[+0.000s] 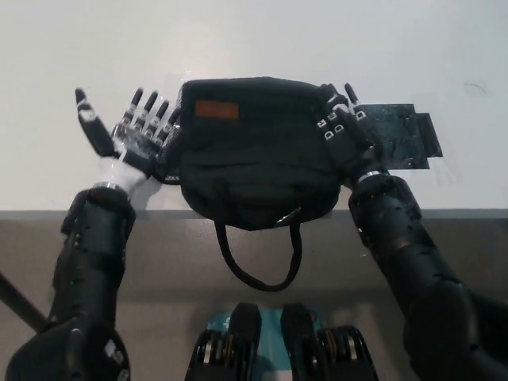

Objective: A soft travel bag is kept infront of the robot in the middle of the desk and the robot uses both its hands to press it to reduce its size

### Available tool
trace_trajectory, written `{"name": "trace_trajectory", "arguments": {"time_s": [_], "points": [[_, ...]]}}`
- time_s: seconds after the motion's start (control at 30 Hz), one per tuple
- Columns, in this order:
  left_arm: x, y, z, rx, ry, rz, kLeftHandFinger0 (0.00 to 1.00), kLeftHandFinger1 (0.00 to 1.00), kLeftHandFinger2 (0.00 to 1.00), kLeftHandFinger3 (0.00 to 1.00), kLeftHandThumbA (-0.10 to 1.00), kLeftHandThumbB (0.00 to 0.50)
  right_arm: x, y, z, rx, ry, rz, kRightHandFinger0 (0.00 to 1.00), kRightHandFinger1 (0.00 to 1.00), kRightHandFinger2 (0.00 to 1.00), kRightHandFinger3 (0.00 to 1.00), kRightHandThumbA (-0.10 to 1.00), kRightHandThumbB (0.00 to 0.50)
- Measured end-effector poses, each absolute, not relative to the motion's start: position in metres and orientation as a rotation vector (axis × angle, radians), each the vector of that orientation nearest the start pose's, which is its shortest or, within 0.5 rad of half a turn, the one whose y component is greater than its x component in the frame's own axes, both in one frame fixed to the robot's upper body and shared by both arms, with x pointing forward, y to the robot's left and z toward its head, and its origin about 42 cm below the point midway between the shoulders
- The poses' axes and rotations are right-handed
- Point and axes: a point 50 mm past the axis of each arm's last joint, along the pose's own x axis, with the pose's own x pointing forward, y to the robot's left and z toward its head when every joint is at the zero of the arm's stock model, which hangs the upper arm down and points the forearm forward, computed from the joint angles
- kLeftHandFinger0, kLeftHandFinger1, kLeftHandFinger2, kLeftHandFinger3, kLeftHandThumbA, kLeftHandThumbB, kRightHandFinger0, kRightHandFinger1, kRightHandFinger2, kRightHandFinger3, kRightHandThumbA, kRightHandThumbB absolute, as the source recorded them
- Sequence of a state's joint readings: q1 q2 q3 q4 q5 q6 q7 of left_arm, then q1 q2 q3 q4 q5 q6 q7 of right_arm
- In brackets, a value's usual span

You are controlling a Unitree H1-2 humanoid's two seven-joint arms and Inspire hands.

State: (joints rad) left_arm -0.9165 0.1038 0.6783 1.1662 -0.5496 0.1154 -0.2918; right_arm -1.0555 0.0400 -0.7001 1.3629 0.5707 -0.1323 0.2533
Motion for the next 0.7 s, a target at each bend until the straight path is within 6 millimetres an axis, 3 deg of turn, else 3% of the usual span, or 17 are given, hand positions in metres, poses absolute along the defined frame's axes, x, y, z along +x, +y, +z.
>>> {"name": "trace_trajectory", "arguments": {"time_s": [0.13,0.23,0.33,0.4,0.53,0.63,0.7], "points": [[0.524,0.242,0.147,-0.993,0.165,-0.011,1.0,1.0,1.0,1.0,1.0,0.232,0.537,-0.136,0.167,1.106,0.14,0.01,1.0,1.0,1.0,1.0,1.0,0.274],[0.525,0.238,0.152,-0.929,0.158,-0.048,1.0,1.0,1.0,1.0,1.0,0.263,0.536,-0.137,0.166,1.097,0.138,0.015,1.0,1.0,1.0,1.0,1.0,0.263],[0.525,0.226,0.169,-0.825,0.11,-0.129,1.0,1.0,1.0,1.0,1.0,0.289,0.537,-0.14,0.17,1.06,0.112,0.035,1.0,1.0,1.0,1.0,1.0,0.235],[0.525,0.22,0.182,-0.764,0.083,-0.178,1.0,1.0,1.0,1.0,1.0,0.288,0.538,-0.143,0.173,1.035,0.082,0.047,1.0,1.0,1.0,1.0,1.0,0.253],[0.524,0.217,0.21,-0.661,0.011,-0.247,1.0,1.0,1.0,1.0,1.0,0.237,0.538,-0.156,0.188,0.963,-0.026,0.069,1.0,1.0,1.0,1.0,1.0,0.299],[0.52,0.216,0.217,-0.612,-0.01,-0.269,1.0,1.0,1.0,1.0,1.0,0.228,0.533,-0.167,0.197,0.914,-0.099,0.076,1.0,1.0,1.0,1.0,1.0,0.292],[0.516,0.217,0.219,-0.579,-0.021,-0.279,1.0,1.0,1.0,1.0,1.0,0.285,0.528,-0.172,0.201,0.879,-0.141,0.077,1.0,1.0,1.0,1.0,1.0,0.279]]}}
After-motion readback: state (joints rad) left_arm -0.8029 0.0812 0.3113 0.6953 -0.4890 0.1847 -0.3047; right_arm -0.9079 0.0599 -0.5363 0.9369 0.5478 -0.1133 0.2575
